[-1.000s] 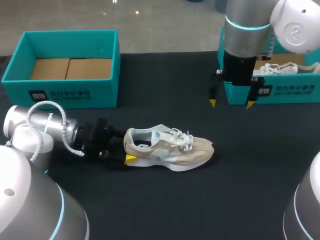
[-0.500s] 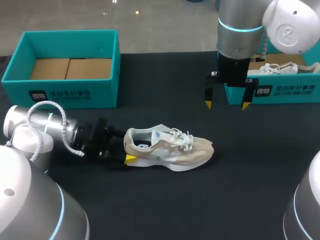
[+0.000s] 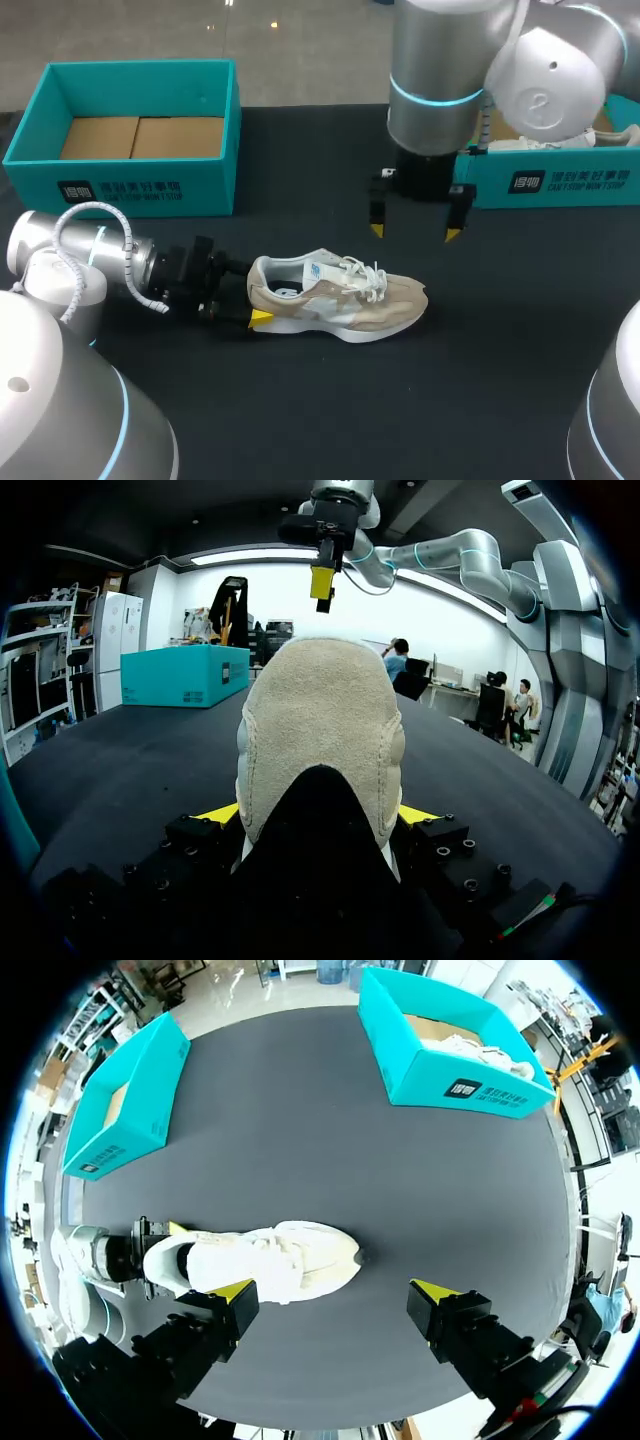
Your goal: Take the shoe out of the shoebox, open the shoe tongue, remove and reinsert the insole, then place the shoe into the shoebox
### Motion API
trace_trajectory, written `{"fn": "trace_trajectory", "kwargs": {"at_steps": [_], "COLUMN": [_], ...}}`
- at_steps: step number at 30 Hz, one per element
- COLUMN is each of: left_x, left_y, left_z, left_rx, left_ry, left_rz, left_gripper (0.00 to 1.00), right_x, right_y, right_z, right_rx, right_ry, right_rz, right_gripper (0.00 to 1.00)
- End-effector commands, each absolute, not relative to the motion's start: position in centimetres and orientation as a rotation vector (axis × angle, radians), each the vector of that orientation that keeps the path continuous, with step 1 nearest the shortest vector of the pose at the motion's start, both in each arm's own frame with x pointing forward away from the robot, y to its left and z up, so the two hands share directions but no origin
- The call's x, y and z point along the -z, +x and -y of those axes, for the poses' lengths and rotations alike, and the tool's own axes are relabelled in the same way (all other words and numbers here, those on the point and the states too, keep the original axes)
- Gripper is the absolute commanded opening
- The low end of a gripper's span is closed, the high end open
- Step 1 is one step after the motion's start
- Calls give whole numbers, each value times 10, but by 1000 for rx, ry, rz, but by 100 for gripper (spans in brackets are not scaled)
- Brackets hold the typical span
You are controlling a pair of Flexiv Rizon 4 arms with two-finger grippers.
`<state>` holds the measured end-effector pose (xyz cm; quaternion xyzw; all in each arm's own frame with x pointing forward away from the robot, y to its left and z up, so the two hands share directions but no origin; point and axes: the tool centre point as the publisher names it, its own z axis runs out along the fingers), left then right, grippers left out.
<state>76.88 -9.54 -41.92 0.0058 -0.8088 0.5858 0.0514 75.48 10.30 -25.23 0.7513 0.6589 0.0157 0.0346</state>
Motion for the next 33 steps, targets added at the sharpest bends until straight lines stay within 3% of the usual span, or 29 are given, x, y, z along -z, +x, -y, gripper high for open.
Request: {"fn": "trace_trajectory", "kwargs": {"at_steps": [1, 17, 33], "left_x": [419, 419, 419], "left_y": [768, 768, 768], "left_z": [96, 96, 96], "left_rx": [-1781, -1781, -1781], "left_ry": [19, 19, 19], "left_rz": [2464, 2464, 2464], "left_gripper": [0, 0, 0], "right_x": [265, 301, 302], "right_y": [756, 726, 725], "right_z": [-145, -227, -228], "right_rx": [31, -20, -28], "right_ry": [2291, 2306, 2315], "right_rz": [-1977, -2114, -2126], "right_gripper": [100, 100, 100]}}
